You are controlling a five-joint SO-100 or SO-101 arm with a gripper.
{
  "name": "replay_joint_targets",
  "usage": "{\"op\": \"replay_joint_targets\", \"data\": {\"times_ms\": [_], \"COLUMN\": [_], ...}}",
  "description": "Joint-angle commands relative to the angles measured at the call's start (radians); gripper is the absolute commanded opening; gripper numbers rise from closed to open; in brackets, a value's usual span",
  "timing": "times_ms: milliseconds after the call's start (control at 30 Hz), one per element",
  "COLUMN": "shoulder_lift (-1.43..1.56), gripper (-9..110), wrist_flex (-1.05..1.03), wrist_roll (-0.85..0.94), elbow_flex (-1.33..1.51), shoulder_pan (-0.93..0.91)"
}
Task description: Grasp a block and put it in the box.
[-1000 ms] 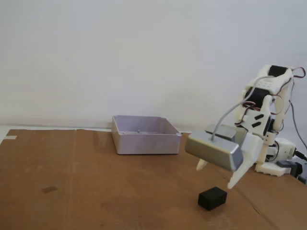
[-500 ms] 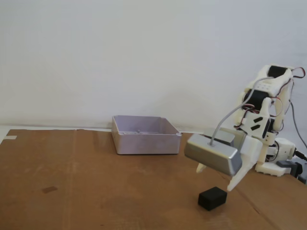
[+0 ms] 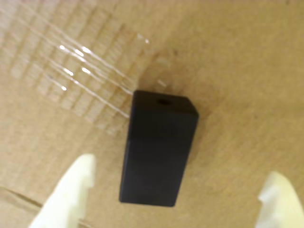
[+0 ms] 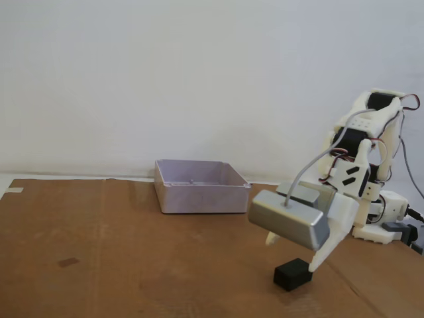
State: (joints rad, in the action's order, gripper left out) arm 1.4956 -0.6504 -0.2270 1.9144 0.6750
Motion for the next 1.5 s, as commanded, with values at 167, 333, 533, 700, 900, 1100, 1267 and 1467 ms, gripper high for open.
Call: {"op": "replay_joint_targets", "data": {"times_ms": [167, 333, 533, 700, 900, 1100, 1267, 1467], "shoulder_lift": [0.021, -0.008, -0.046, -0.048, -0.081, -0.106, -0.115, -0.133], "gripper": [43, 43, 43, 42, 42, 42, 42, 42], "wrist_flex": [0.026, 0.032, 0.037, 0.037, 0.037, 0.071, 0.072, 0.074], "wrist_roll": [-0.006, -0.006, -0.006, -0.006, -0.006, -0.006, -0.006, -0.005], "elbow_flex": [-0.101, -0.098, -0.109, -0.097, -0.101, -0.101, -0.098, -0.106], "shoulder_pan": [-0.008, -0.005, 0.002, -0.005, -0.011, -0.008, -0.014, -0.028]}}
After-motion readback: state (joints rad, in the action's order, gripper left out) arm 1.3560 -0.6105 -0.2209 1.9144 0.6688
